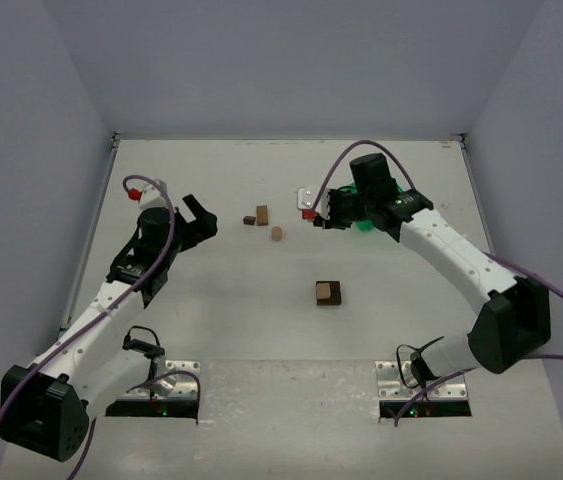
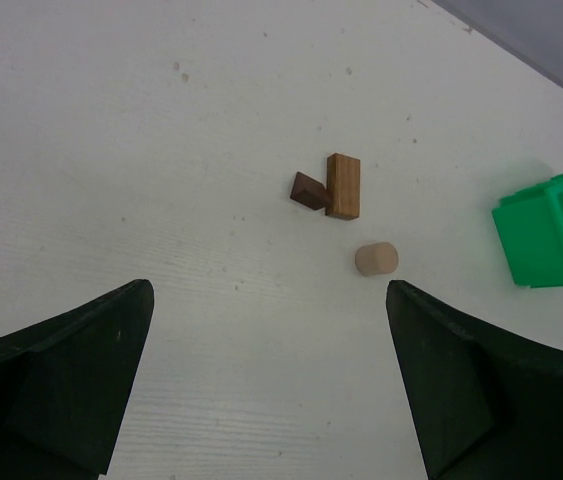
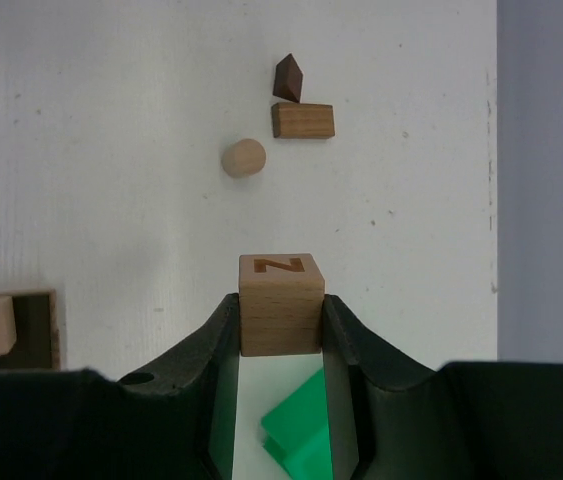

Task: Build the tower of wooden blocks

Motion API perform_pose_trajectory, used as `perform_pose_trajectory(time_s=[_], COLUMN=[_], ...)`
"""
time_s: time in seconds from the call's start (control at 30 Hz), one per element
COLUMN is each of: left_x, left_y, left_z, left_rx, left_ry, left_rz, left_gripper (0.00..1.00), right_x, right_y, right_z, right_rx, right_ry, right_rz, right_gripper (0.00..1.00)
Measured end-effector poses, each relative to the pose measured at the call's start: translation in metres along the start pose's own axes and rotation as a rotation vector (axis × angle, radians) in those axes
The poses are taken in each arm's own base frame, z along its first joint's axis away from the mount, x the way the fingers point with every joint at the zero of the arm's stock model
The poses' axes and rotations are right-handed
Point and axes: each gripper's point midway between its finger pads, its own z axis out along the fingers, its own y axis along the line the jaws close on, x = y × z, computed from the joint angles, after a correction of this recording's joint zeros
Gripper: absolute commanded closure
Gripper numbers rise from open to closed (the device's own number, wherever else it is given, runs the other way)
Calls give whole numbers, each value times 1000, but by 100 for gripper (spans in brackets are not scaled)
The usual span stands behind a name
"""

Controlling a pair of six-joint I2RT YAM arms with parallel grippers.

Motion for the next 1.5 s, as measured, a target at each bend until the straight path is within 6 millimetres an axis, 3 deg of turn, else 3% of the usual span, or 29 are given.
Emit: perform_pose_trajectory(time_s=[0.13,0.3,0.47,0.77,1.0,1.5], left_x=[0,4,11,7,15,15], left_y=[-2,-6,-4,-26,-26,-28], left_z=[1,7,13,13,19,20], left_rx=[14,32,29,139,146,149], left_ry=[0,15,41,38,70,77], left_rz=[11,30,47,47,49,49], left_gripper=[0,0,0,0,0,0], right_x=[23,58,65,66,68,72], right_y=[13,69,108,132,159,164], right_z=[-21,-24,-30,-26,-19,-10], right_rx=[-42,-229,-344,-348,-386,-378], right_ry=[32,109,97,60,26,41], right_rz=[-57,-61,-62,50,175,243], right_gripper=[98,99,95,94,91,89])
